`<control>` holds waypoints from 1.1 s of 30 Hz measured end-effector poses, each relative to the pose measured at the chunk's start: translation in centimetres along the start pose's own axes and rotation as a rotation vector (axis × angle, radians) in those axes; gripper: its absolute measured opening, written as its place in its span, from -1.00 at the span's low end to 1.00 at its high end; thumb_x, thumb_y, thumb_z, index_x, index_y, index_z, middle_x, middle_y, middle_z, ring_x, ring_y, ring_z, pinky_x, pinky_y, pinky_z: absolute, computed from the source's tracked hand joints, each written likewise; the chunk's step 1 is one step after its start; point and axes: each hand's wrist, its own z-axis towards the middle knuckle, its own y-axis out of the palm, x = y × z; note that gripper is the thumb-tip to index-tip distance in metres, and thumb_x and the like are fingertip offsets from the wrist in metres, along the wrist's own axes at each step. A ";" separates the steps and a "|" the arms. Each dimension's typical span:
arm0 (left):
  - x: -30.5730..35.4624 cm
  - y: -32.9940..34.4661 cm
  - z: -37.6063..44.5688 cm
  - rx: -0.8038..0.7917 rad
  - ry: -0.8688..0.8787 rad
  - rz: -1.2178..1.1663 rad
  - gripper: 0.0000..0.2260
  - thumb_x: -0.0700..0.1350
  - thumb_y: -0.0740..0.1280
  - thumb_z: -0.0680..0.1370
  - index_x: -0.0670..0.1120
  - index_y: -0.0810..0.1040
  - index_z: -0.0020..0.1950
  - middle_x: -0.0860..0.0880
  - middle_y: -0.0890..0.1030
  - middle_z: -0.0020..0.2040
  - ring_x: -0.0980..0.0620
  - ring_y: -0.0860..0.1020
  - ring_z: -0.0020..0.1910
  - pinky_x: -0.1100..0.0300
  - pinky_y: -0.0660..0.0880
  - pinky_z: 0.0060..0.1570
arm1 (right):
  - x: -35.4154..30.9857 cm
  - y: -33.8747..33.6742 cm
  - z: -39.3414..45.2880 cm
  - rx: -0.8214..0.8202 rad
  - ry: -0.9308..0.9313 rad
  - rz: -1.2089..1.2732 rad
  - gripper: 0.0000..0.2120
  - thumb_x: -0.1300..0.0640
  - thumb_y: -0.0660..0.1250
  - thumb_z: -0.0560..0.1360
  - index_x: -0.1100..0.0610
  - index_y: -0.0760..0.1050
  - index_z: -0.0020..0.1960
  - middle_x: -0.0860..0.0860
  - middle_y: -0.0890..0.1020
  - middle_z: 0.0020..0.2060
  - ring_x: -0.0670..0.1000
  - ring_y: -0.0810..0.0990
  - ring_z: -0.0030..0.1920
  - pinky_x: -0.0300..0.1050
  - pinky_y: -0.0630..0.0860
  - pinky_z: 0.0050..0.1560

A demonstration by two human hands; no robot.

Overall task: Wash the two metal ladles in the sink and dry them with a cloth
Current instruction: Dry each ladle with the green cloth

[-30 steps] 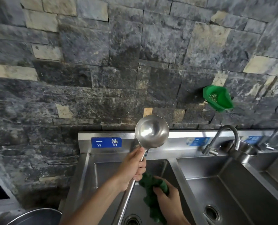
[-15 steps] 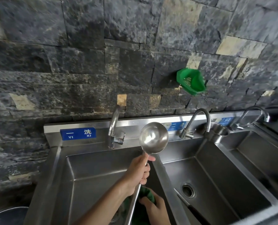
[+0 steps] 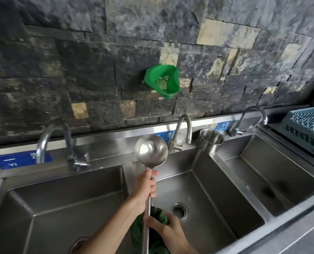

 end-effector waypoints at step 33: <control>-21.2 1.7 18.1 0.394 -0.438 0.473 -0.91 -0.30 0.38 0.48 -0.33 0.65 -0.11 -0.26 0.68 -0.14 -0.18 0.67 -0.13 0.05 0.59 -0.21 | 13.4 -14.5 20.1 0.118 0.419 -0.508 -0.63 -0.18 0.60 0.13 -0.06 0.69 -0.12 -0.09 0.73 -0.28 -0.07 0.71 -0.21 0.01 0.70 -0.09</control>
